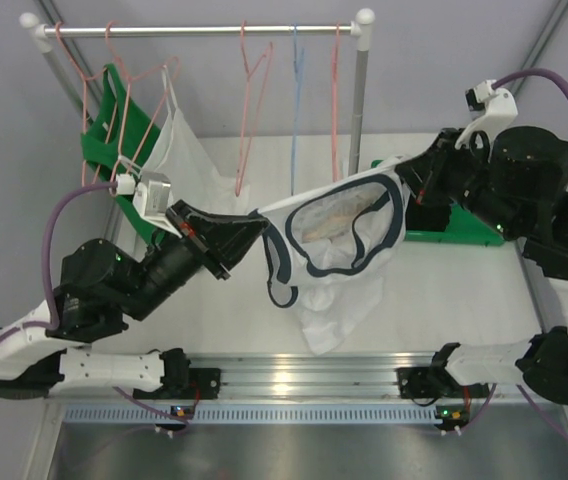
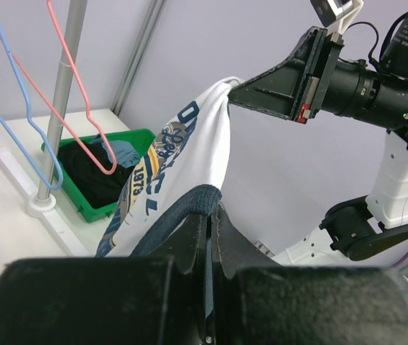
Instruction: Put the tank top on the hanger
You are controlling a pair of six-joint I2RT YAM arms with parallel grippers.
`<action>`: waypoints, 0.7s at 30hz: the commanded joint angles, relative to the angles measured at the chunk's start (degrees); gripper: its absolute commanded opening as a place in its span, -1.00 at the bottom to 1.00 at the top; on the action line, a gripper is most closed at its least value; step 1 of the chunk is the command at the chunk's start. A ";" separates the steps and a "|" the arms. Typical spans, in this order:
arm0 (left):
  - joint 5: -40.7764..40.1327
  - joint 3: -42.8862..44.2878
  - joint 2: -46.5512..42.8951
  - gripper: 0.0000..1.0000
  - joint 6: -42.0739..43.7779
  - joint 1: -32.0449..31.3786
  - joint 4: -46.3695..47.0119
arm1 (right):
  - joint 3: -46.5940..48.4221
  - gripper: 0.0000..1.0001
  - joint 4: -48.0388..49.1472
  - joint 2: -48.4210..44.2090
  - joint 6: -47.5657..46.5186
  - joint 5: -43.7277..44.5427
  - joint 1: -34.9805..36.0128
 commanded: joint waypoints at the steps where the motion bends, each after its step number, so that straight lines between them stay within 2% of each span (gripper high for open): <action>1: 0.10 3.55 0.24 -1.00 2.37 -0.25 -0.98 | -1.95 -1.00 1.06 -1.48 -0.07 1.35 0.64; 3: -0.69 1.63 0.07 -1.00 0.88 -0.17 -1.77 | -6.88 -1.00 3.34 -4.28 1.34 1.44 0.55; 8: 0.97 -9.08 -2.39 -1.00 -8.94 -0.17 -1.69 | -30.07 -1.00 7.04 -12.36 6.26 1.70 0.55; 11: 5.36 -21.55 -4.59 -1.00 -17.13 -0.25 2.61 | -43.52 -1.00 8.45 -16.49 9.86 0.83 0.55; 12: 7.46 -28.29 -5.47 -1.00 -19.15 -0.25 3.84 | -49.38 -1.00 9.06 -17.47 11.18 0.13 0.55; 16: 9.94 -41.16 -6.35 -1.00 -26.54 0.09 9.56 | -56.89 -1.00 11.16 -18.02 13.21 0.21 0.55; 18: 9.85 -43.03 -6.70 -1.00 -27.34 1.32 9.74 | -58.75 -1.00 12.49 -15.91 13.21 0.04 0.55; 21: 12.22 -45.40 -7.67 -1.00 -27.17 7.55 8.52 | -59.72 -1.00 17.40 -10.90 11.99 -0.32 0.37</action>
